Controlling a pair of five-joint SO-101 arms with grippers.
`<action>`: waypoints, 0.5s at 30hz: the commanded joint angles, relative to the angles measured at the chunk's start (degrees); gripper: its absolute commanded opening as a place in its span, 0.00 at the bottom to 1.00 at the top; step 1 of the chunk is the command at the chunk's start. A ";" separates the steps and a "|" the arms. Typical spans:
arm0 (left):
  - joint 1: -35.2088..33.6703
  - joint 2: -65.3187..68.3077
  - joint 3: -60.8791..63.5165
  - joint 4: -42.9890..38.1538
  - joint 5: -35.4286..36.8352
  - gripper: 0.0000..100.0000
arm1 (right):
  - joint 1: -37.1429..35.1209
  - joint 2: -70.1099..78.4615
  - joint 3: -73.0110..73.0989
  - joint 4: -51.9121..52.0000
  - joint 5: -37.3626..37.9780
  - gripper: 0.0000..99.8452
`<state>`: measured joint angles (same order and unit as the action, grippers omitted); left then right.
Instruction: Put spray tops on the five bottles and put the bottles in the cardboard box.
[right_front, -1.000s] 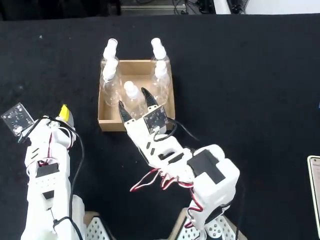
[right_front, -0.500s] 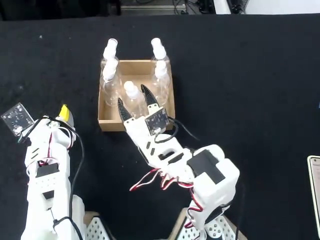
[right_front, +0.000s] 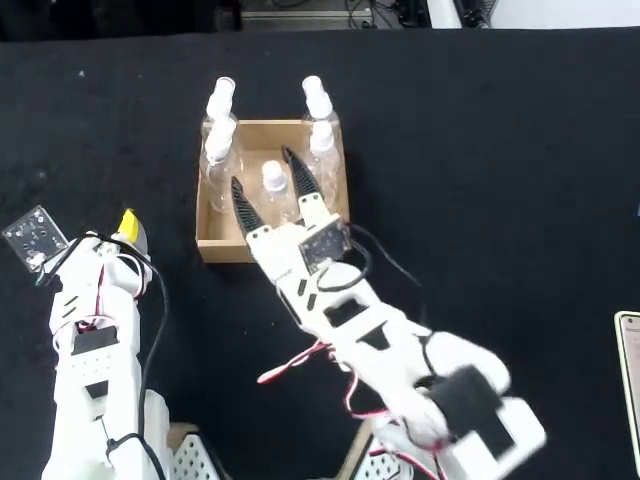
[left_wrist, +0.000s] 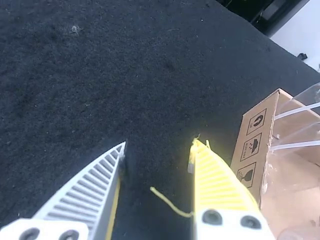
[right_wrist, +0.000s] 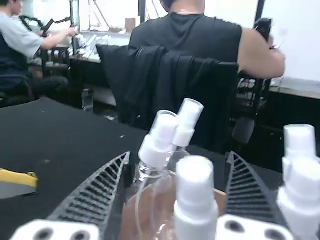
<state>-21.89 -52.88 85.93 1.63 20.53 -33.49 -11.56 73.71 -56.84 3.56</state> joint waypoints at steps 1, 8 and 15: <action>-0.75 -1.58 -0.57 -1.14 0.09 0.18 | -1.05 -10.07 -6.29 8.97 0.35 0.25; -0.75 -1.58 -0.57 -1.14 0.09 0.18 | 1.41 -26.51 -15.96 34.64 0.35 0.24; -0.92 -1.67 0.22 -0.70 -1.05 0.14 | 11.52 -44.18 -17.19 63.82 0.26 0.15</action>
<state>-21.89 -52.88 86.02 1.63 20.53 -27.25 -47.34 60.18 -6.02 3.56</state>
